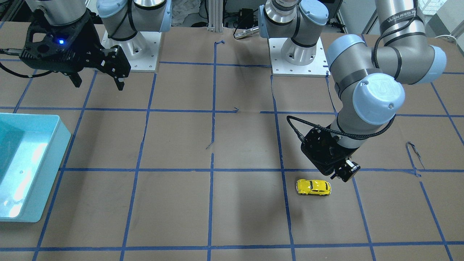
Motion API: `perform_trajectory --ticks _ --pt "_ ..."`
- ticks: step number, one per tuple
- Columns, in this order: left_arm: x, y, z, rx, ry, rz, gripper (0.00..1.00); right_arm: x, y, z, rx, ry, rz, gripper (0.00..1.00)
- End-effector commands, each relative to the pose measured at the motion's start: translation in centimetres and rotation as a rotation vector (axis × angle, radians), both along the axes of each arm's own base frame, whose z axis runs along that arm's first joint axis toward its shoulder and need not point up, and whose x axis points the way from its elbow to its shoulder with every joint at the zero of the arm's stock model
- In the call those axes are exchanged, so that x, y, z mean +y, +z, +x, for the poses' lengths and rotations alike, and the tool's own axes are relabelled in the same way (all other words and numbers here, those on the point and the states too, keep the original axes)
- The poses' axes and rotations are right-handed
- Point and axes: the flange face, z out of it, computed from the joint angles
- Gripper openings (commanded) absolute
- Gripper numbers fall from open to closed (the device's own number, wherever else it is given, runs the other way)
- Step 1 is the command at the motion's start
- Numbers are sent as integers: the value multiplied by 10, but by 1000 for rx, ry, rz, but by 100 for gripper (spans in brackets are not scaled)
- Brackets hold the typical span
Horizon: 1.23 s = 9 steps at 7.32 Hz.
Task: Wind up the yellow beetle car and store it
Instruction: 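Lower the left gripper onto the yellow beetle car and close it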
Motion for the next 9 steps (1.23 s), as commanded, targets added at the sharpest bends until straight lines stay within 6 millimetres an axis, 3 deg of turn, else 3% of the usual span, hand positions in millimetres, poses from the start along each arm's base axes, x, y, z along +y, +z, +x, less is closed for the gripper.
perform_trajectory --ticks 1,3,5,7,9 --pt "0 -54 12 15 -303 31 97 2 0 1 0 4 0 100" --pt "-6 -86 14 11 -447 22 96 2 2 2 -1 6 -3 100" --pt "-16 -100 24 -2 -543 -9 94 4 1 5 1 31 -1 100" --pt "-22 -115 48 19 -558 -22 94 4 0 7 1 41 0 100" --pt "-17 -127 45 61 -518 -15 94 4 1 7 2 42 -1 100"
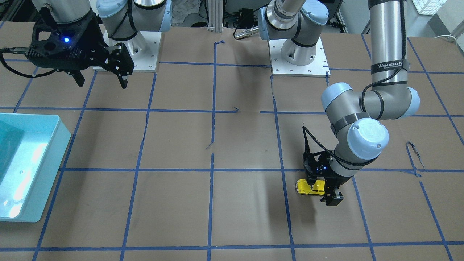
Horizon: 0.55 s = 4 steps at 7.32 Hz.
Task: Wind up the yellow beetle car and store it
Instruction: 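Lower the left gripper onto the yellow beetle car and close it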
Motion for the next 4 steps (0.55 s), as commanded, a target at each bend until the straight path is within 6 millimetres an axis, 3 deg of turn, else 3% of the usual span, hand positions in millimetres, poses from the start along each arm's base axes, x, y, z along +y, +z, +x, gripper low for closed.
perform_trajectory --ticks 1,3,4 --pt "3 -9 0 19 46 14 94 2 1 -1 0 2 -1 100" --pt "14 -20 -1 28 51 42 92 4 3 0 0 5 -2 100" --pt "14 -21 -1 28 62 44 86 4 3 0 0 5 -2 100"
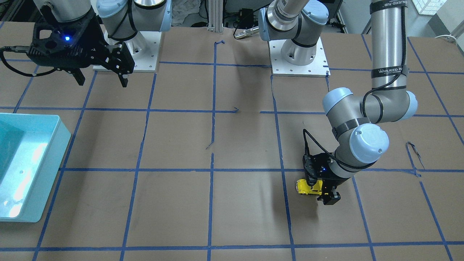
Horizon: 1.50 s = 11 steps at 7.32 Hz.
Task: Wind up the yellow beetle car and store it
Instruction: 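Pull the yellow car back toward the robot with the left gripper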
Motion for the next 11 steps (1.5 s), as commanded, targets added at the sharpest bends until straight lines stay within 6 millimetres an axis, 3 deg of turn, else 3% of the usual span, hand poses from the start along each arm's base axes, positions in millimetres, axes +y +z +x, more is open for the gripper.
perform_trajectory --ticks 1,3,5,11 --pt "0 0 0 -2 10 -1 69 0 -1 0 -1 0 3 100" --pt "-1 1 1 -3 -5 -4 44 0 -2 0 -1 0 4 100" --pt "-2 2 4 -13 -36 -12 33 1 -1 0 0 1 4 100" --pt "0 -10 79 2 -70 -15 33 1 -2 0 0 -1 6 100"
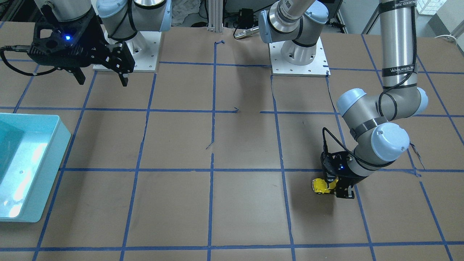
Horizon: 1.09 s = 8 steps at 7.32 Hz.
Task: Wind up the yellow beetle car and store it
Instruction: 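Pull the yellow car back toward the robot with the left gripper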
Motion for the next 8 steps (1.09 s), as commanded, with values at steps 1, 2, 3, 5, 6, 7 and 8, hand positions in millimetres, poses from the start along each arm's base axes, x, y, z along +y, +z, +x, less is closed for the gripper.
perform_trajectory --ticks 1,2,3,5,6,7,8 --pt "2 -3 30 4 -8 2 33 0 0 0 0 0 1 100" --pt "3 -3 41 18 -16 -4 33 0 -1 0 0 0 2 100" --pt "4 -3 50 32 -13 -8 33 0 -1 0 0 0 2 100" --pt "6 -4 57 33 -30 -8 47 0 -1 0 0 0 2 100" --pt "6 -4 57 33 -30 -8 61 0 -1 0 0 0 2 100" --pt "5 -2 57 31 -28 -12 70 0 -1 0 0 0 2 100" --pt "4 0 57 30 -28 -15 70 1 -1 1 0 2 2 100"
